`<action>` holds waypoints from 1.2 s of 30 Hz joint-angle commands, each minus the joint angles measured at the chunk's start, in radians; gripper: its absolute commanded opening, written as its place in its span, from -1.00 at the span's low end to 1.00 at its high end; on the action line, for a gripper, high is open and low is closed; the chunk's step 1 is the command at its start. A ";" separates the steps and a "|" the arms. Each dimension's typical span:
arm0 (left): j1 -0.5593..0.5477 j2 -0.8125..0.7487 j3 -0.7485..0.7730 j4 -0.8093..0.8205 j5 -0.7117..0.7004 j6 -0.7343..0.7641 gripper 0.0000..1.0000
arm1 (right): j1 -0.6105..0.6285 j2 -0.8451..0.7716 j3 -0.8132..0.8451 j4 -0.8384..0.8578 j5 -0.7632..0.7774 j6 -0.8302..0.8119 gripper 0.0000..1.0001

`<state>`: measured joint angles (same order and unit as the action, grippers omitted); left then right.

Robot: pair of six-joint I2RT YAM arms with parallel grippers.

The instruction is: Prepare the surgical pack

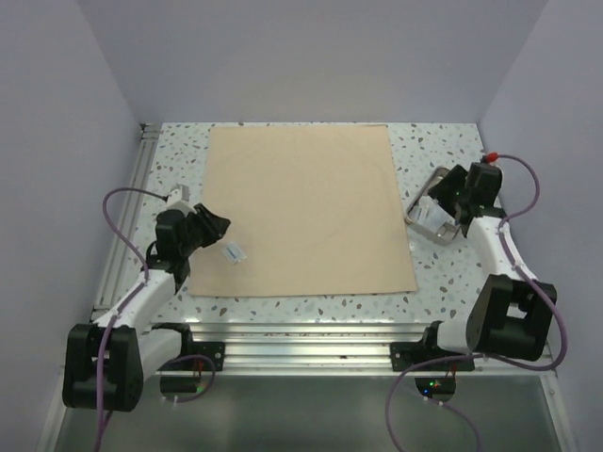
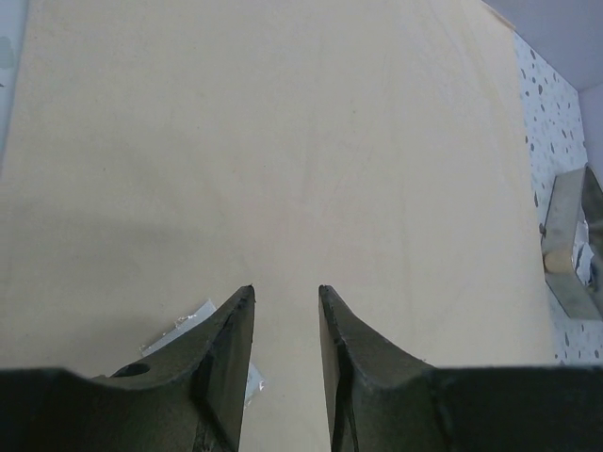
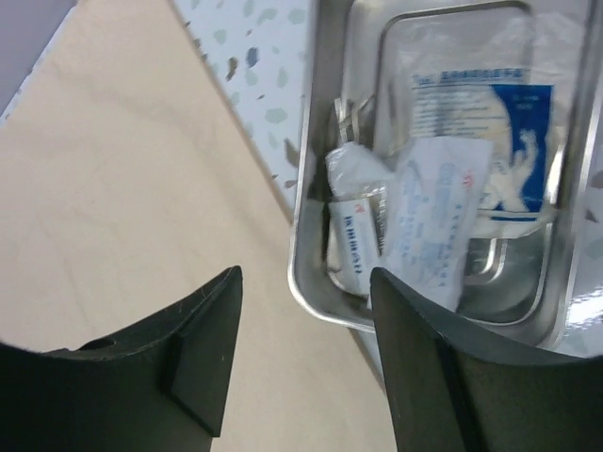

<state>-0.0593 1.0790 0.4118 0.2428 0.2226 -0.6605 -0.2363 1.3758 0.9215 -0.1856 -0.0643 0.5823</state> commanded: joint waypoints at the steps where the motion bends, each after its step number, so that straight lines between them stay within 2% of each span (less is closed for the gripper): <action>1: -0.002 -0.054 -0.013 -0.065 -0.026 0.036 -0.25 | 0.112 -0.078 -0.007 0.027 0.017 -0.016 0.19; 4: -0.002 -0.112 -0.045 -0.077 -0.051 0.024 -0.24 | 0.323 -0.035 0.016 0.081 -0.057 0.007 0.17; 6: -0.002 -0.126 -0.063 -0.080 -0.058 0.019 -0.24 | 0.462 0.047 0.062 0.115 -0.106 0.031 0.17; 11: -0.001 -0.100 -0.096 -0.077 -0.043 0.018 -0.28 | 0.762 0.236 0.215 0.144 -0.117 0.016 0.17; 17: 0.003 -0.062 -0.120 -0.051 -0.045 0.007 -0.30 | 0.983 0.507 0.419 0.109 -0.146 0.007 0.23; 23: 0.023 -0.027 -0.155 -0.037 -0.048 -0.034 -0.36 | 1.069 0.689 0.562 0.123 -0.225 0.036 0.28; 36: 0.024 -0.017 -0.217 -0.010 -0.080 -0.090 -0.53 | 1.131 0.864 0.747 0.051 -0.269 0.042 0.29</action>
<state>-0.0452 1.0588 0.2127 0.1921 0.1608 -0.7254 0.8753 2.2208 1.6047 -0.1070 -0.3061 0.6205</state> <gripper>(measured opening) 0.238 0.644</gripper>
